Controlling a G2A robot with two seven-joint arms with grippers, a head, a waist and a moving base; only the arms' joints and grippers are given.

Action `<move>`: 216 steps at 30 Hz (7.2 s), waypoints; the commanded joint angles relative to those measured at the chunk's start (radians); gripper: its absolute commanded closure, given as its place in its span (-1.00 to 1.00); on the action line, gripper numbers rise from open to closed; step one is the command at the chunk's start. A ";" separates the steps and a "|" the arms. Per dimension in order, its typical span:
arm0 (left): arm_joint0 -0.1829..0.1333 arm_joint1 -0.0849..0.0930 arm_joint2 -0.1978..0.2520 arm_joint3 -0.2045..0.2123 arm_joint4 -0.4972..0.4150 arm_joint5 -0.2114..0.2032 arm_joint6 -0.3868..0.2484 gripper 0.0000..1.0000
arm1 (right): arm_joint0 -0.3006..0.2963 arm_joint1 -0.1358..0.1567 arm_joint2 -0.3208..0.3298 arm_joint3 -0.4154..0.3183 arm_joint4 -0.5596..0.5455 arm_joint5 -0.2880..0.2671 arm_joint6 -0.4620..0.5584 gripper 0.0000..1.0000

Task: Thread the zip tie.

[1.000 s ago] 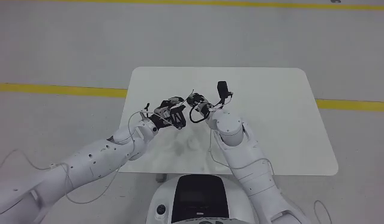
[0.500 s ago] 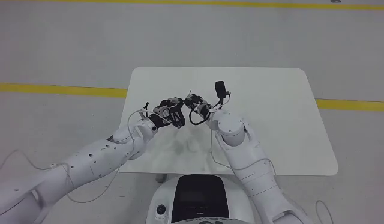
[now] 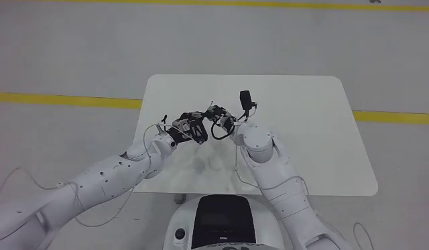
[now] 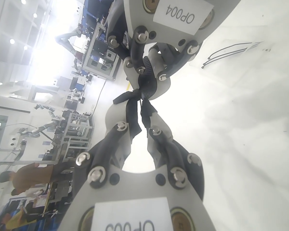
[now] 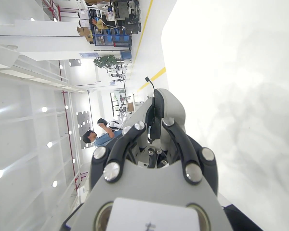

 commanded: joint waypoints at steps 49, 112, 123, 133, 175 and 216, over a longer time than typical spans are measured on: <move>0.082 0.044 -0.134 0.006 -0.059 -0.111 0.199 1.00 | -0.006 0.025 0.026 -0.008 0.020 0.013 -0.012 -1.00; -0.034 0.190 -0.024 0.220 -0.580 -0.595 0.651 1.00 | -0.006 0.025 0.026 -0.008 0.020 0.013 -0.012 -1.00; -0.129 0.172 -0.022 0.200 -0.691 -0.595 0.585 1.00 | -0.006 0.025 0.026 -0.008 0.020 0.013 -0.012 -1.00; -0.212 0.134 0.061 0.176 -0.844 -0.595 0.389 1.00 | -0.006 0.025 0.026 -0.008 0.020 0.013 -0.012 -1.00; -0.167 0.194 0.053 -0.016 -1.187 -0.595 -0.050 1.00 | -0.006 0.025 0.026 -0.008 0.020 0.013 -0.012 -1.00; -0.176 0.253 0.061 -0.056 -1.445 -0.595 -0.447 1.00 | -0.006 0.025 0.026 -0.008 0.020 0.013 -0.012 -1.00</move>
